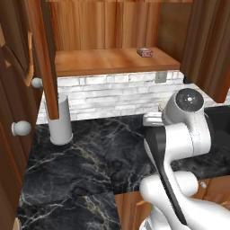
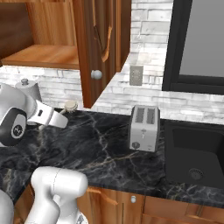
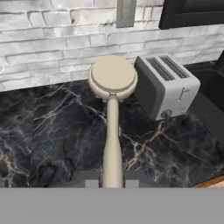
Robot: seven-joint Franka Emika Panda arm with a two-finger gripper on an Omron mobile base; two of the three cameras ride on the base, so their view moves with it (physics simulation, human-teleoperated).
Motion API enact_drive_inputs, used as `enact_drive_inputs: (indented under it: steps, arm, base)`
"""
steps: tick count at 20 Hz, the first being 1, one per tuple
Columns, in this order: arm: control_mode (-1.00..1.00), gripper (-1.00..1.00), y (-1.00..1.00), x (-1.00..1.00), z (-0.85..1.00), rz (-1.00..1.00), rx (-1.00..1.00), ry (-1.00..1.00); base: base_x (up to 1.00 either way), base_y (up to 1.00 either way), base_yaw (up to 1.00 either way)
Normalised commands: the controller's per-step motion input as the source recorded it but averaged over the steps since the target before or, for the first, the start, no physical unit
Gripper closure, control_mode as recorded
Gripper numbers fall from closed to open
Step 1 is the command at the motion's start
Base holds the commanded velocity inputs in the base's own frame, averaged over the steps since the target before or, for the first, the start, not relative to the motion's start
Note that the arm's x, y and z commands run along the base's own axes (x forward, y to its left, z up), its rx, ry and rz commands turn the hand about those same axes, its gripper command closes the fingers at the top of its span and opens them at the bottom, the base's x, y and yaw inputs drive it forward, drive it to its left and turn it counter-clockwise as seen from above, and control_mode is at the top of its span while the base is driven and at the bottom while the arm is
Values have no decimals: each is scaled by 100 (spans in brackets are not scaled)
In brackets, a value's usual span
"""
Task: Locate and retrieve the dish brush and bar soap from the cabinet. Place them next to the sink.
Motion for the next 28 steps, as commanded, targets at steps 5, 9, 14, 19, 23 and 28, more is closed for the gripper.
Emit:
enact_drive_inputs:
  steps: [5, 9, 14, 19, 23, 28]
  arm:
    - [-100, 100, -30, -4, -49, -4, 0, 0]
    - [-100, 100, -32, -8, -44, -4, 0, 0]
    - [-100, 100, -26, -11, -46, -5, 0, 2]
    - [-100, 100, -15, -8, -56, -6, 0, 0]
    - [-100, 100, -26, -8, -51, -1, 0, -1]
    - [-100, 100, -40, -22, -47, 0, 0, -5]
  base:
    - [0, 0, 0]
    - [0, 0, 0]
    - [0, 0, 0]
    - [0, 0, 0]
    - [0, 0, 0]
    - [0, 0, 0]
